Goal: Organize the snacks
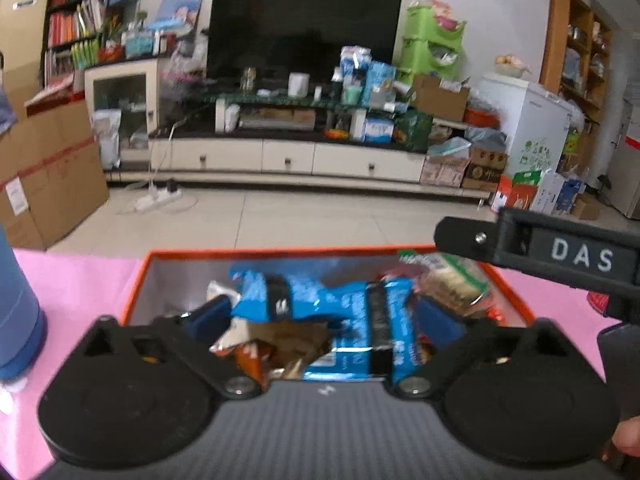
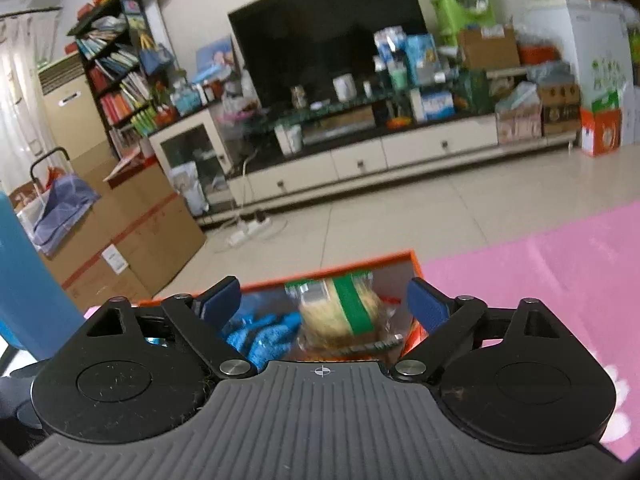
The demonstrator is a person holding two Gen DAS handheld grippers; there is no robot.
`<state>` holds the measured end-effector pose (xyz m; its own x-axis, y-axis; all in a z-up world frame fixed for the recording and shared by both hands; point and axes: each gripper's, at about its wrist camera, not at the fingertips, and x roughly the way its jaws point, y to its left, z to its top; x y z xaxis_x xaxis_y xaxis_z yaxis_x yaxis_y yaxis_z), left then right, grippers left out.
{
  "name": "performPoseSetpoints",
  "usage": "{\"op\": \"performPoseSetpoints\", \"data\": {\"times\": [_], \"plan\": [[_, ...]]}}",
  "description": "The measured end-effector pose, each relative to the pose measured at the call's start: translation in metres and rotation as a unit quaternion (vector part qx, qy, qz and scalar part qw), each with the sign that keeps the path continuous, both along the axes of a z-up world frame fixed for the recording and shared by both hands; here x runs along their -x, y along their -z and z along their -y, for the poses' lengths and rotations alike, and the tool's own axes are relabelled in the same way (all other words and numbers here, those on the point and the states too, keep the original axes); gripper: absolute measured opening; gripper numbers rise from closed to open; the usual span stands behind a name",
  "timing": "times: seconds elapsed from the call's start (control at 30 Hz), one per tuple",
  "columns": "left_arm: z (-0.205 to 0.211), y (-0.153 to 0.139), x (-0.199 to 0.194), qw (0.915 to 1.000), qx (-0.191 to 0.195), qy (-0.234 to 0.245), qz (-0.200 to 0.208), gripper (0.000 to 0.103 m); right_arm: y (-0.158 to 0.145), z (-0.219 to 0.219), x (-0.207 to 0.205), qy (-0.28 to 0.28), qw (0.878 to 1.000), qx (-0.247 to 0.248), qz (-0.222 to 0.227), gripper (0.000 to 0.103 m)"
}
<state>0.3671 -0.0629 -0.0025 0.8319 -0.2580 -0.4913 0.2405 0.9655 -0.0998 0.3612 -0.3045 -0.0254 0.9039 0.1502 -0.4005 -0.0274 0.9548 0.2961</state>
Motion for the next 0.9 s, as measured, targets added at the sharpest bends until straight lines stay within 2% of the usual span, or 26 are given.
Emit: {"op": "performPoseSetpoints", "data": {"times": [0.13, 0.33, 0.53, 0.67, 0.77, 0.9], "plan": [[0.005, -0.008, 0.008, 0.9999, -0.001, 0.010, 0.014, 0.100, -0.013, 0.001, 0.010, 0.010, 1.000, 0.007, 0.018, 0.086], [0.006, -0.022, 0.017, 0.9996, 0.009, 0.020, 0.018, 0.101, -0.025, 0.015, 0.025, 0.020, 1.000, 0.003, 0.018, 0.087], [0.007, -0.036, 0.042, 0.9995, -0.015, 0.026, 0.012, 0.101, -0.035, 0.027, 0.069, 0.040, 0.999, 0.005, 0.022, 0.092], [0.005, -0.035, 0.085, 0.9983, -0.057, 0.013, 0.004, 0.101, -0.014, 0.040, 0.129, 0.049, 0.999, -0.003, 0.001, 0.093], [-0.011, -0.017, 0.129, 0.9981, -0.059, 0.010, -0.016, 0.102, 0.002, 0.054, 0.171, 0.066, 0.998, -0.005, -0.020, 0.093], [-0.029, 0.009, 0.180, 0.9972, -0.053, -0.001, -0.052, 0.102, 0.005, 0.070, 0.210, 0.075, 0.996, -0.024, -0.032, 0.094]]}}
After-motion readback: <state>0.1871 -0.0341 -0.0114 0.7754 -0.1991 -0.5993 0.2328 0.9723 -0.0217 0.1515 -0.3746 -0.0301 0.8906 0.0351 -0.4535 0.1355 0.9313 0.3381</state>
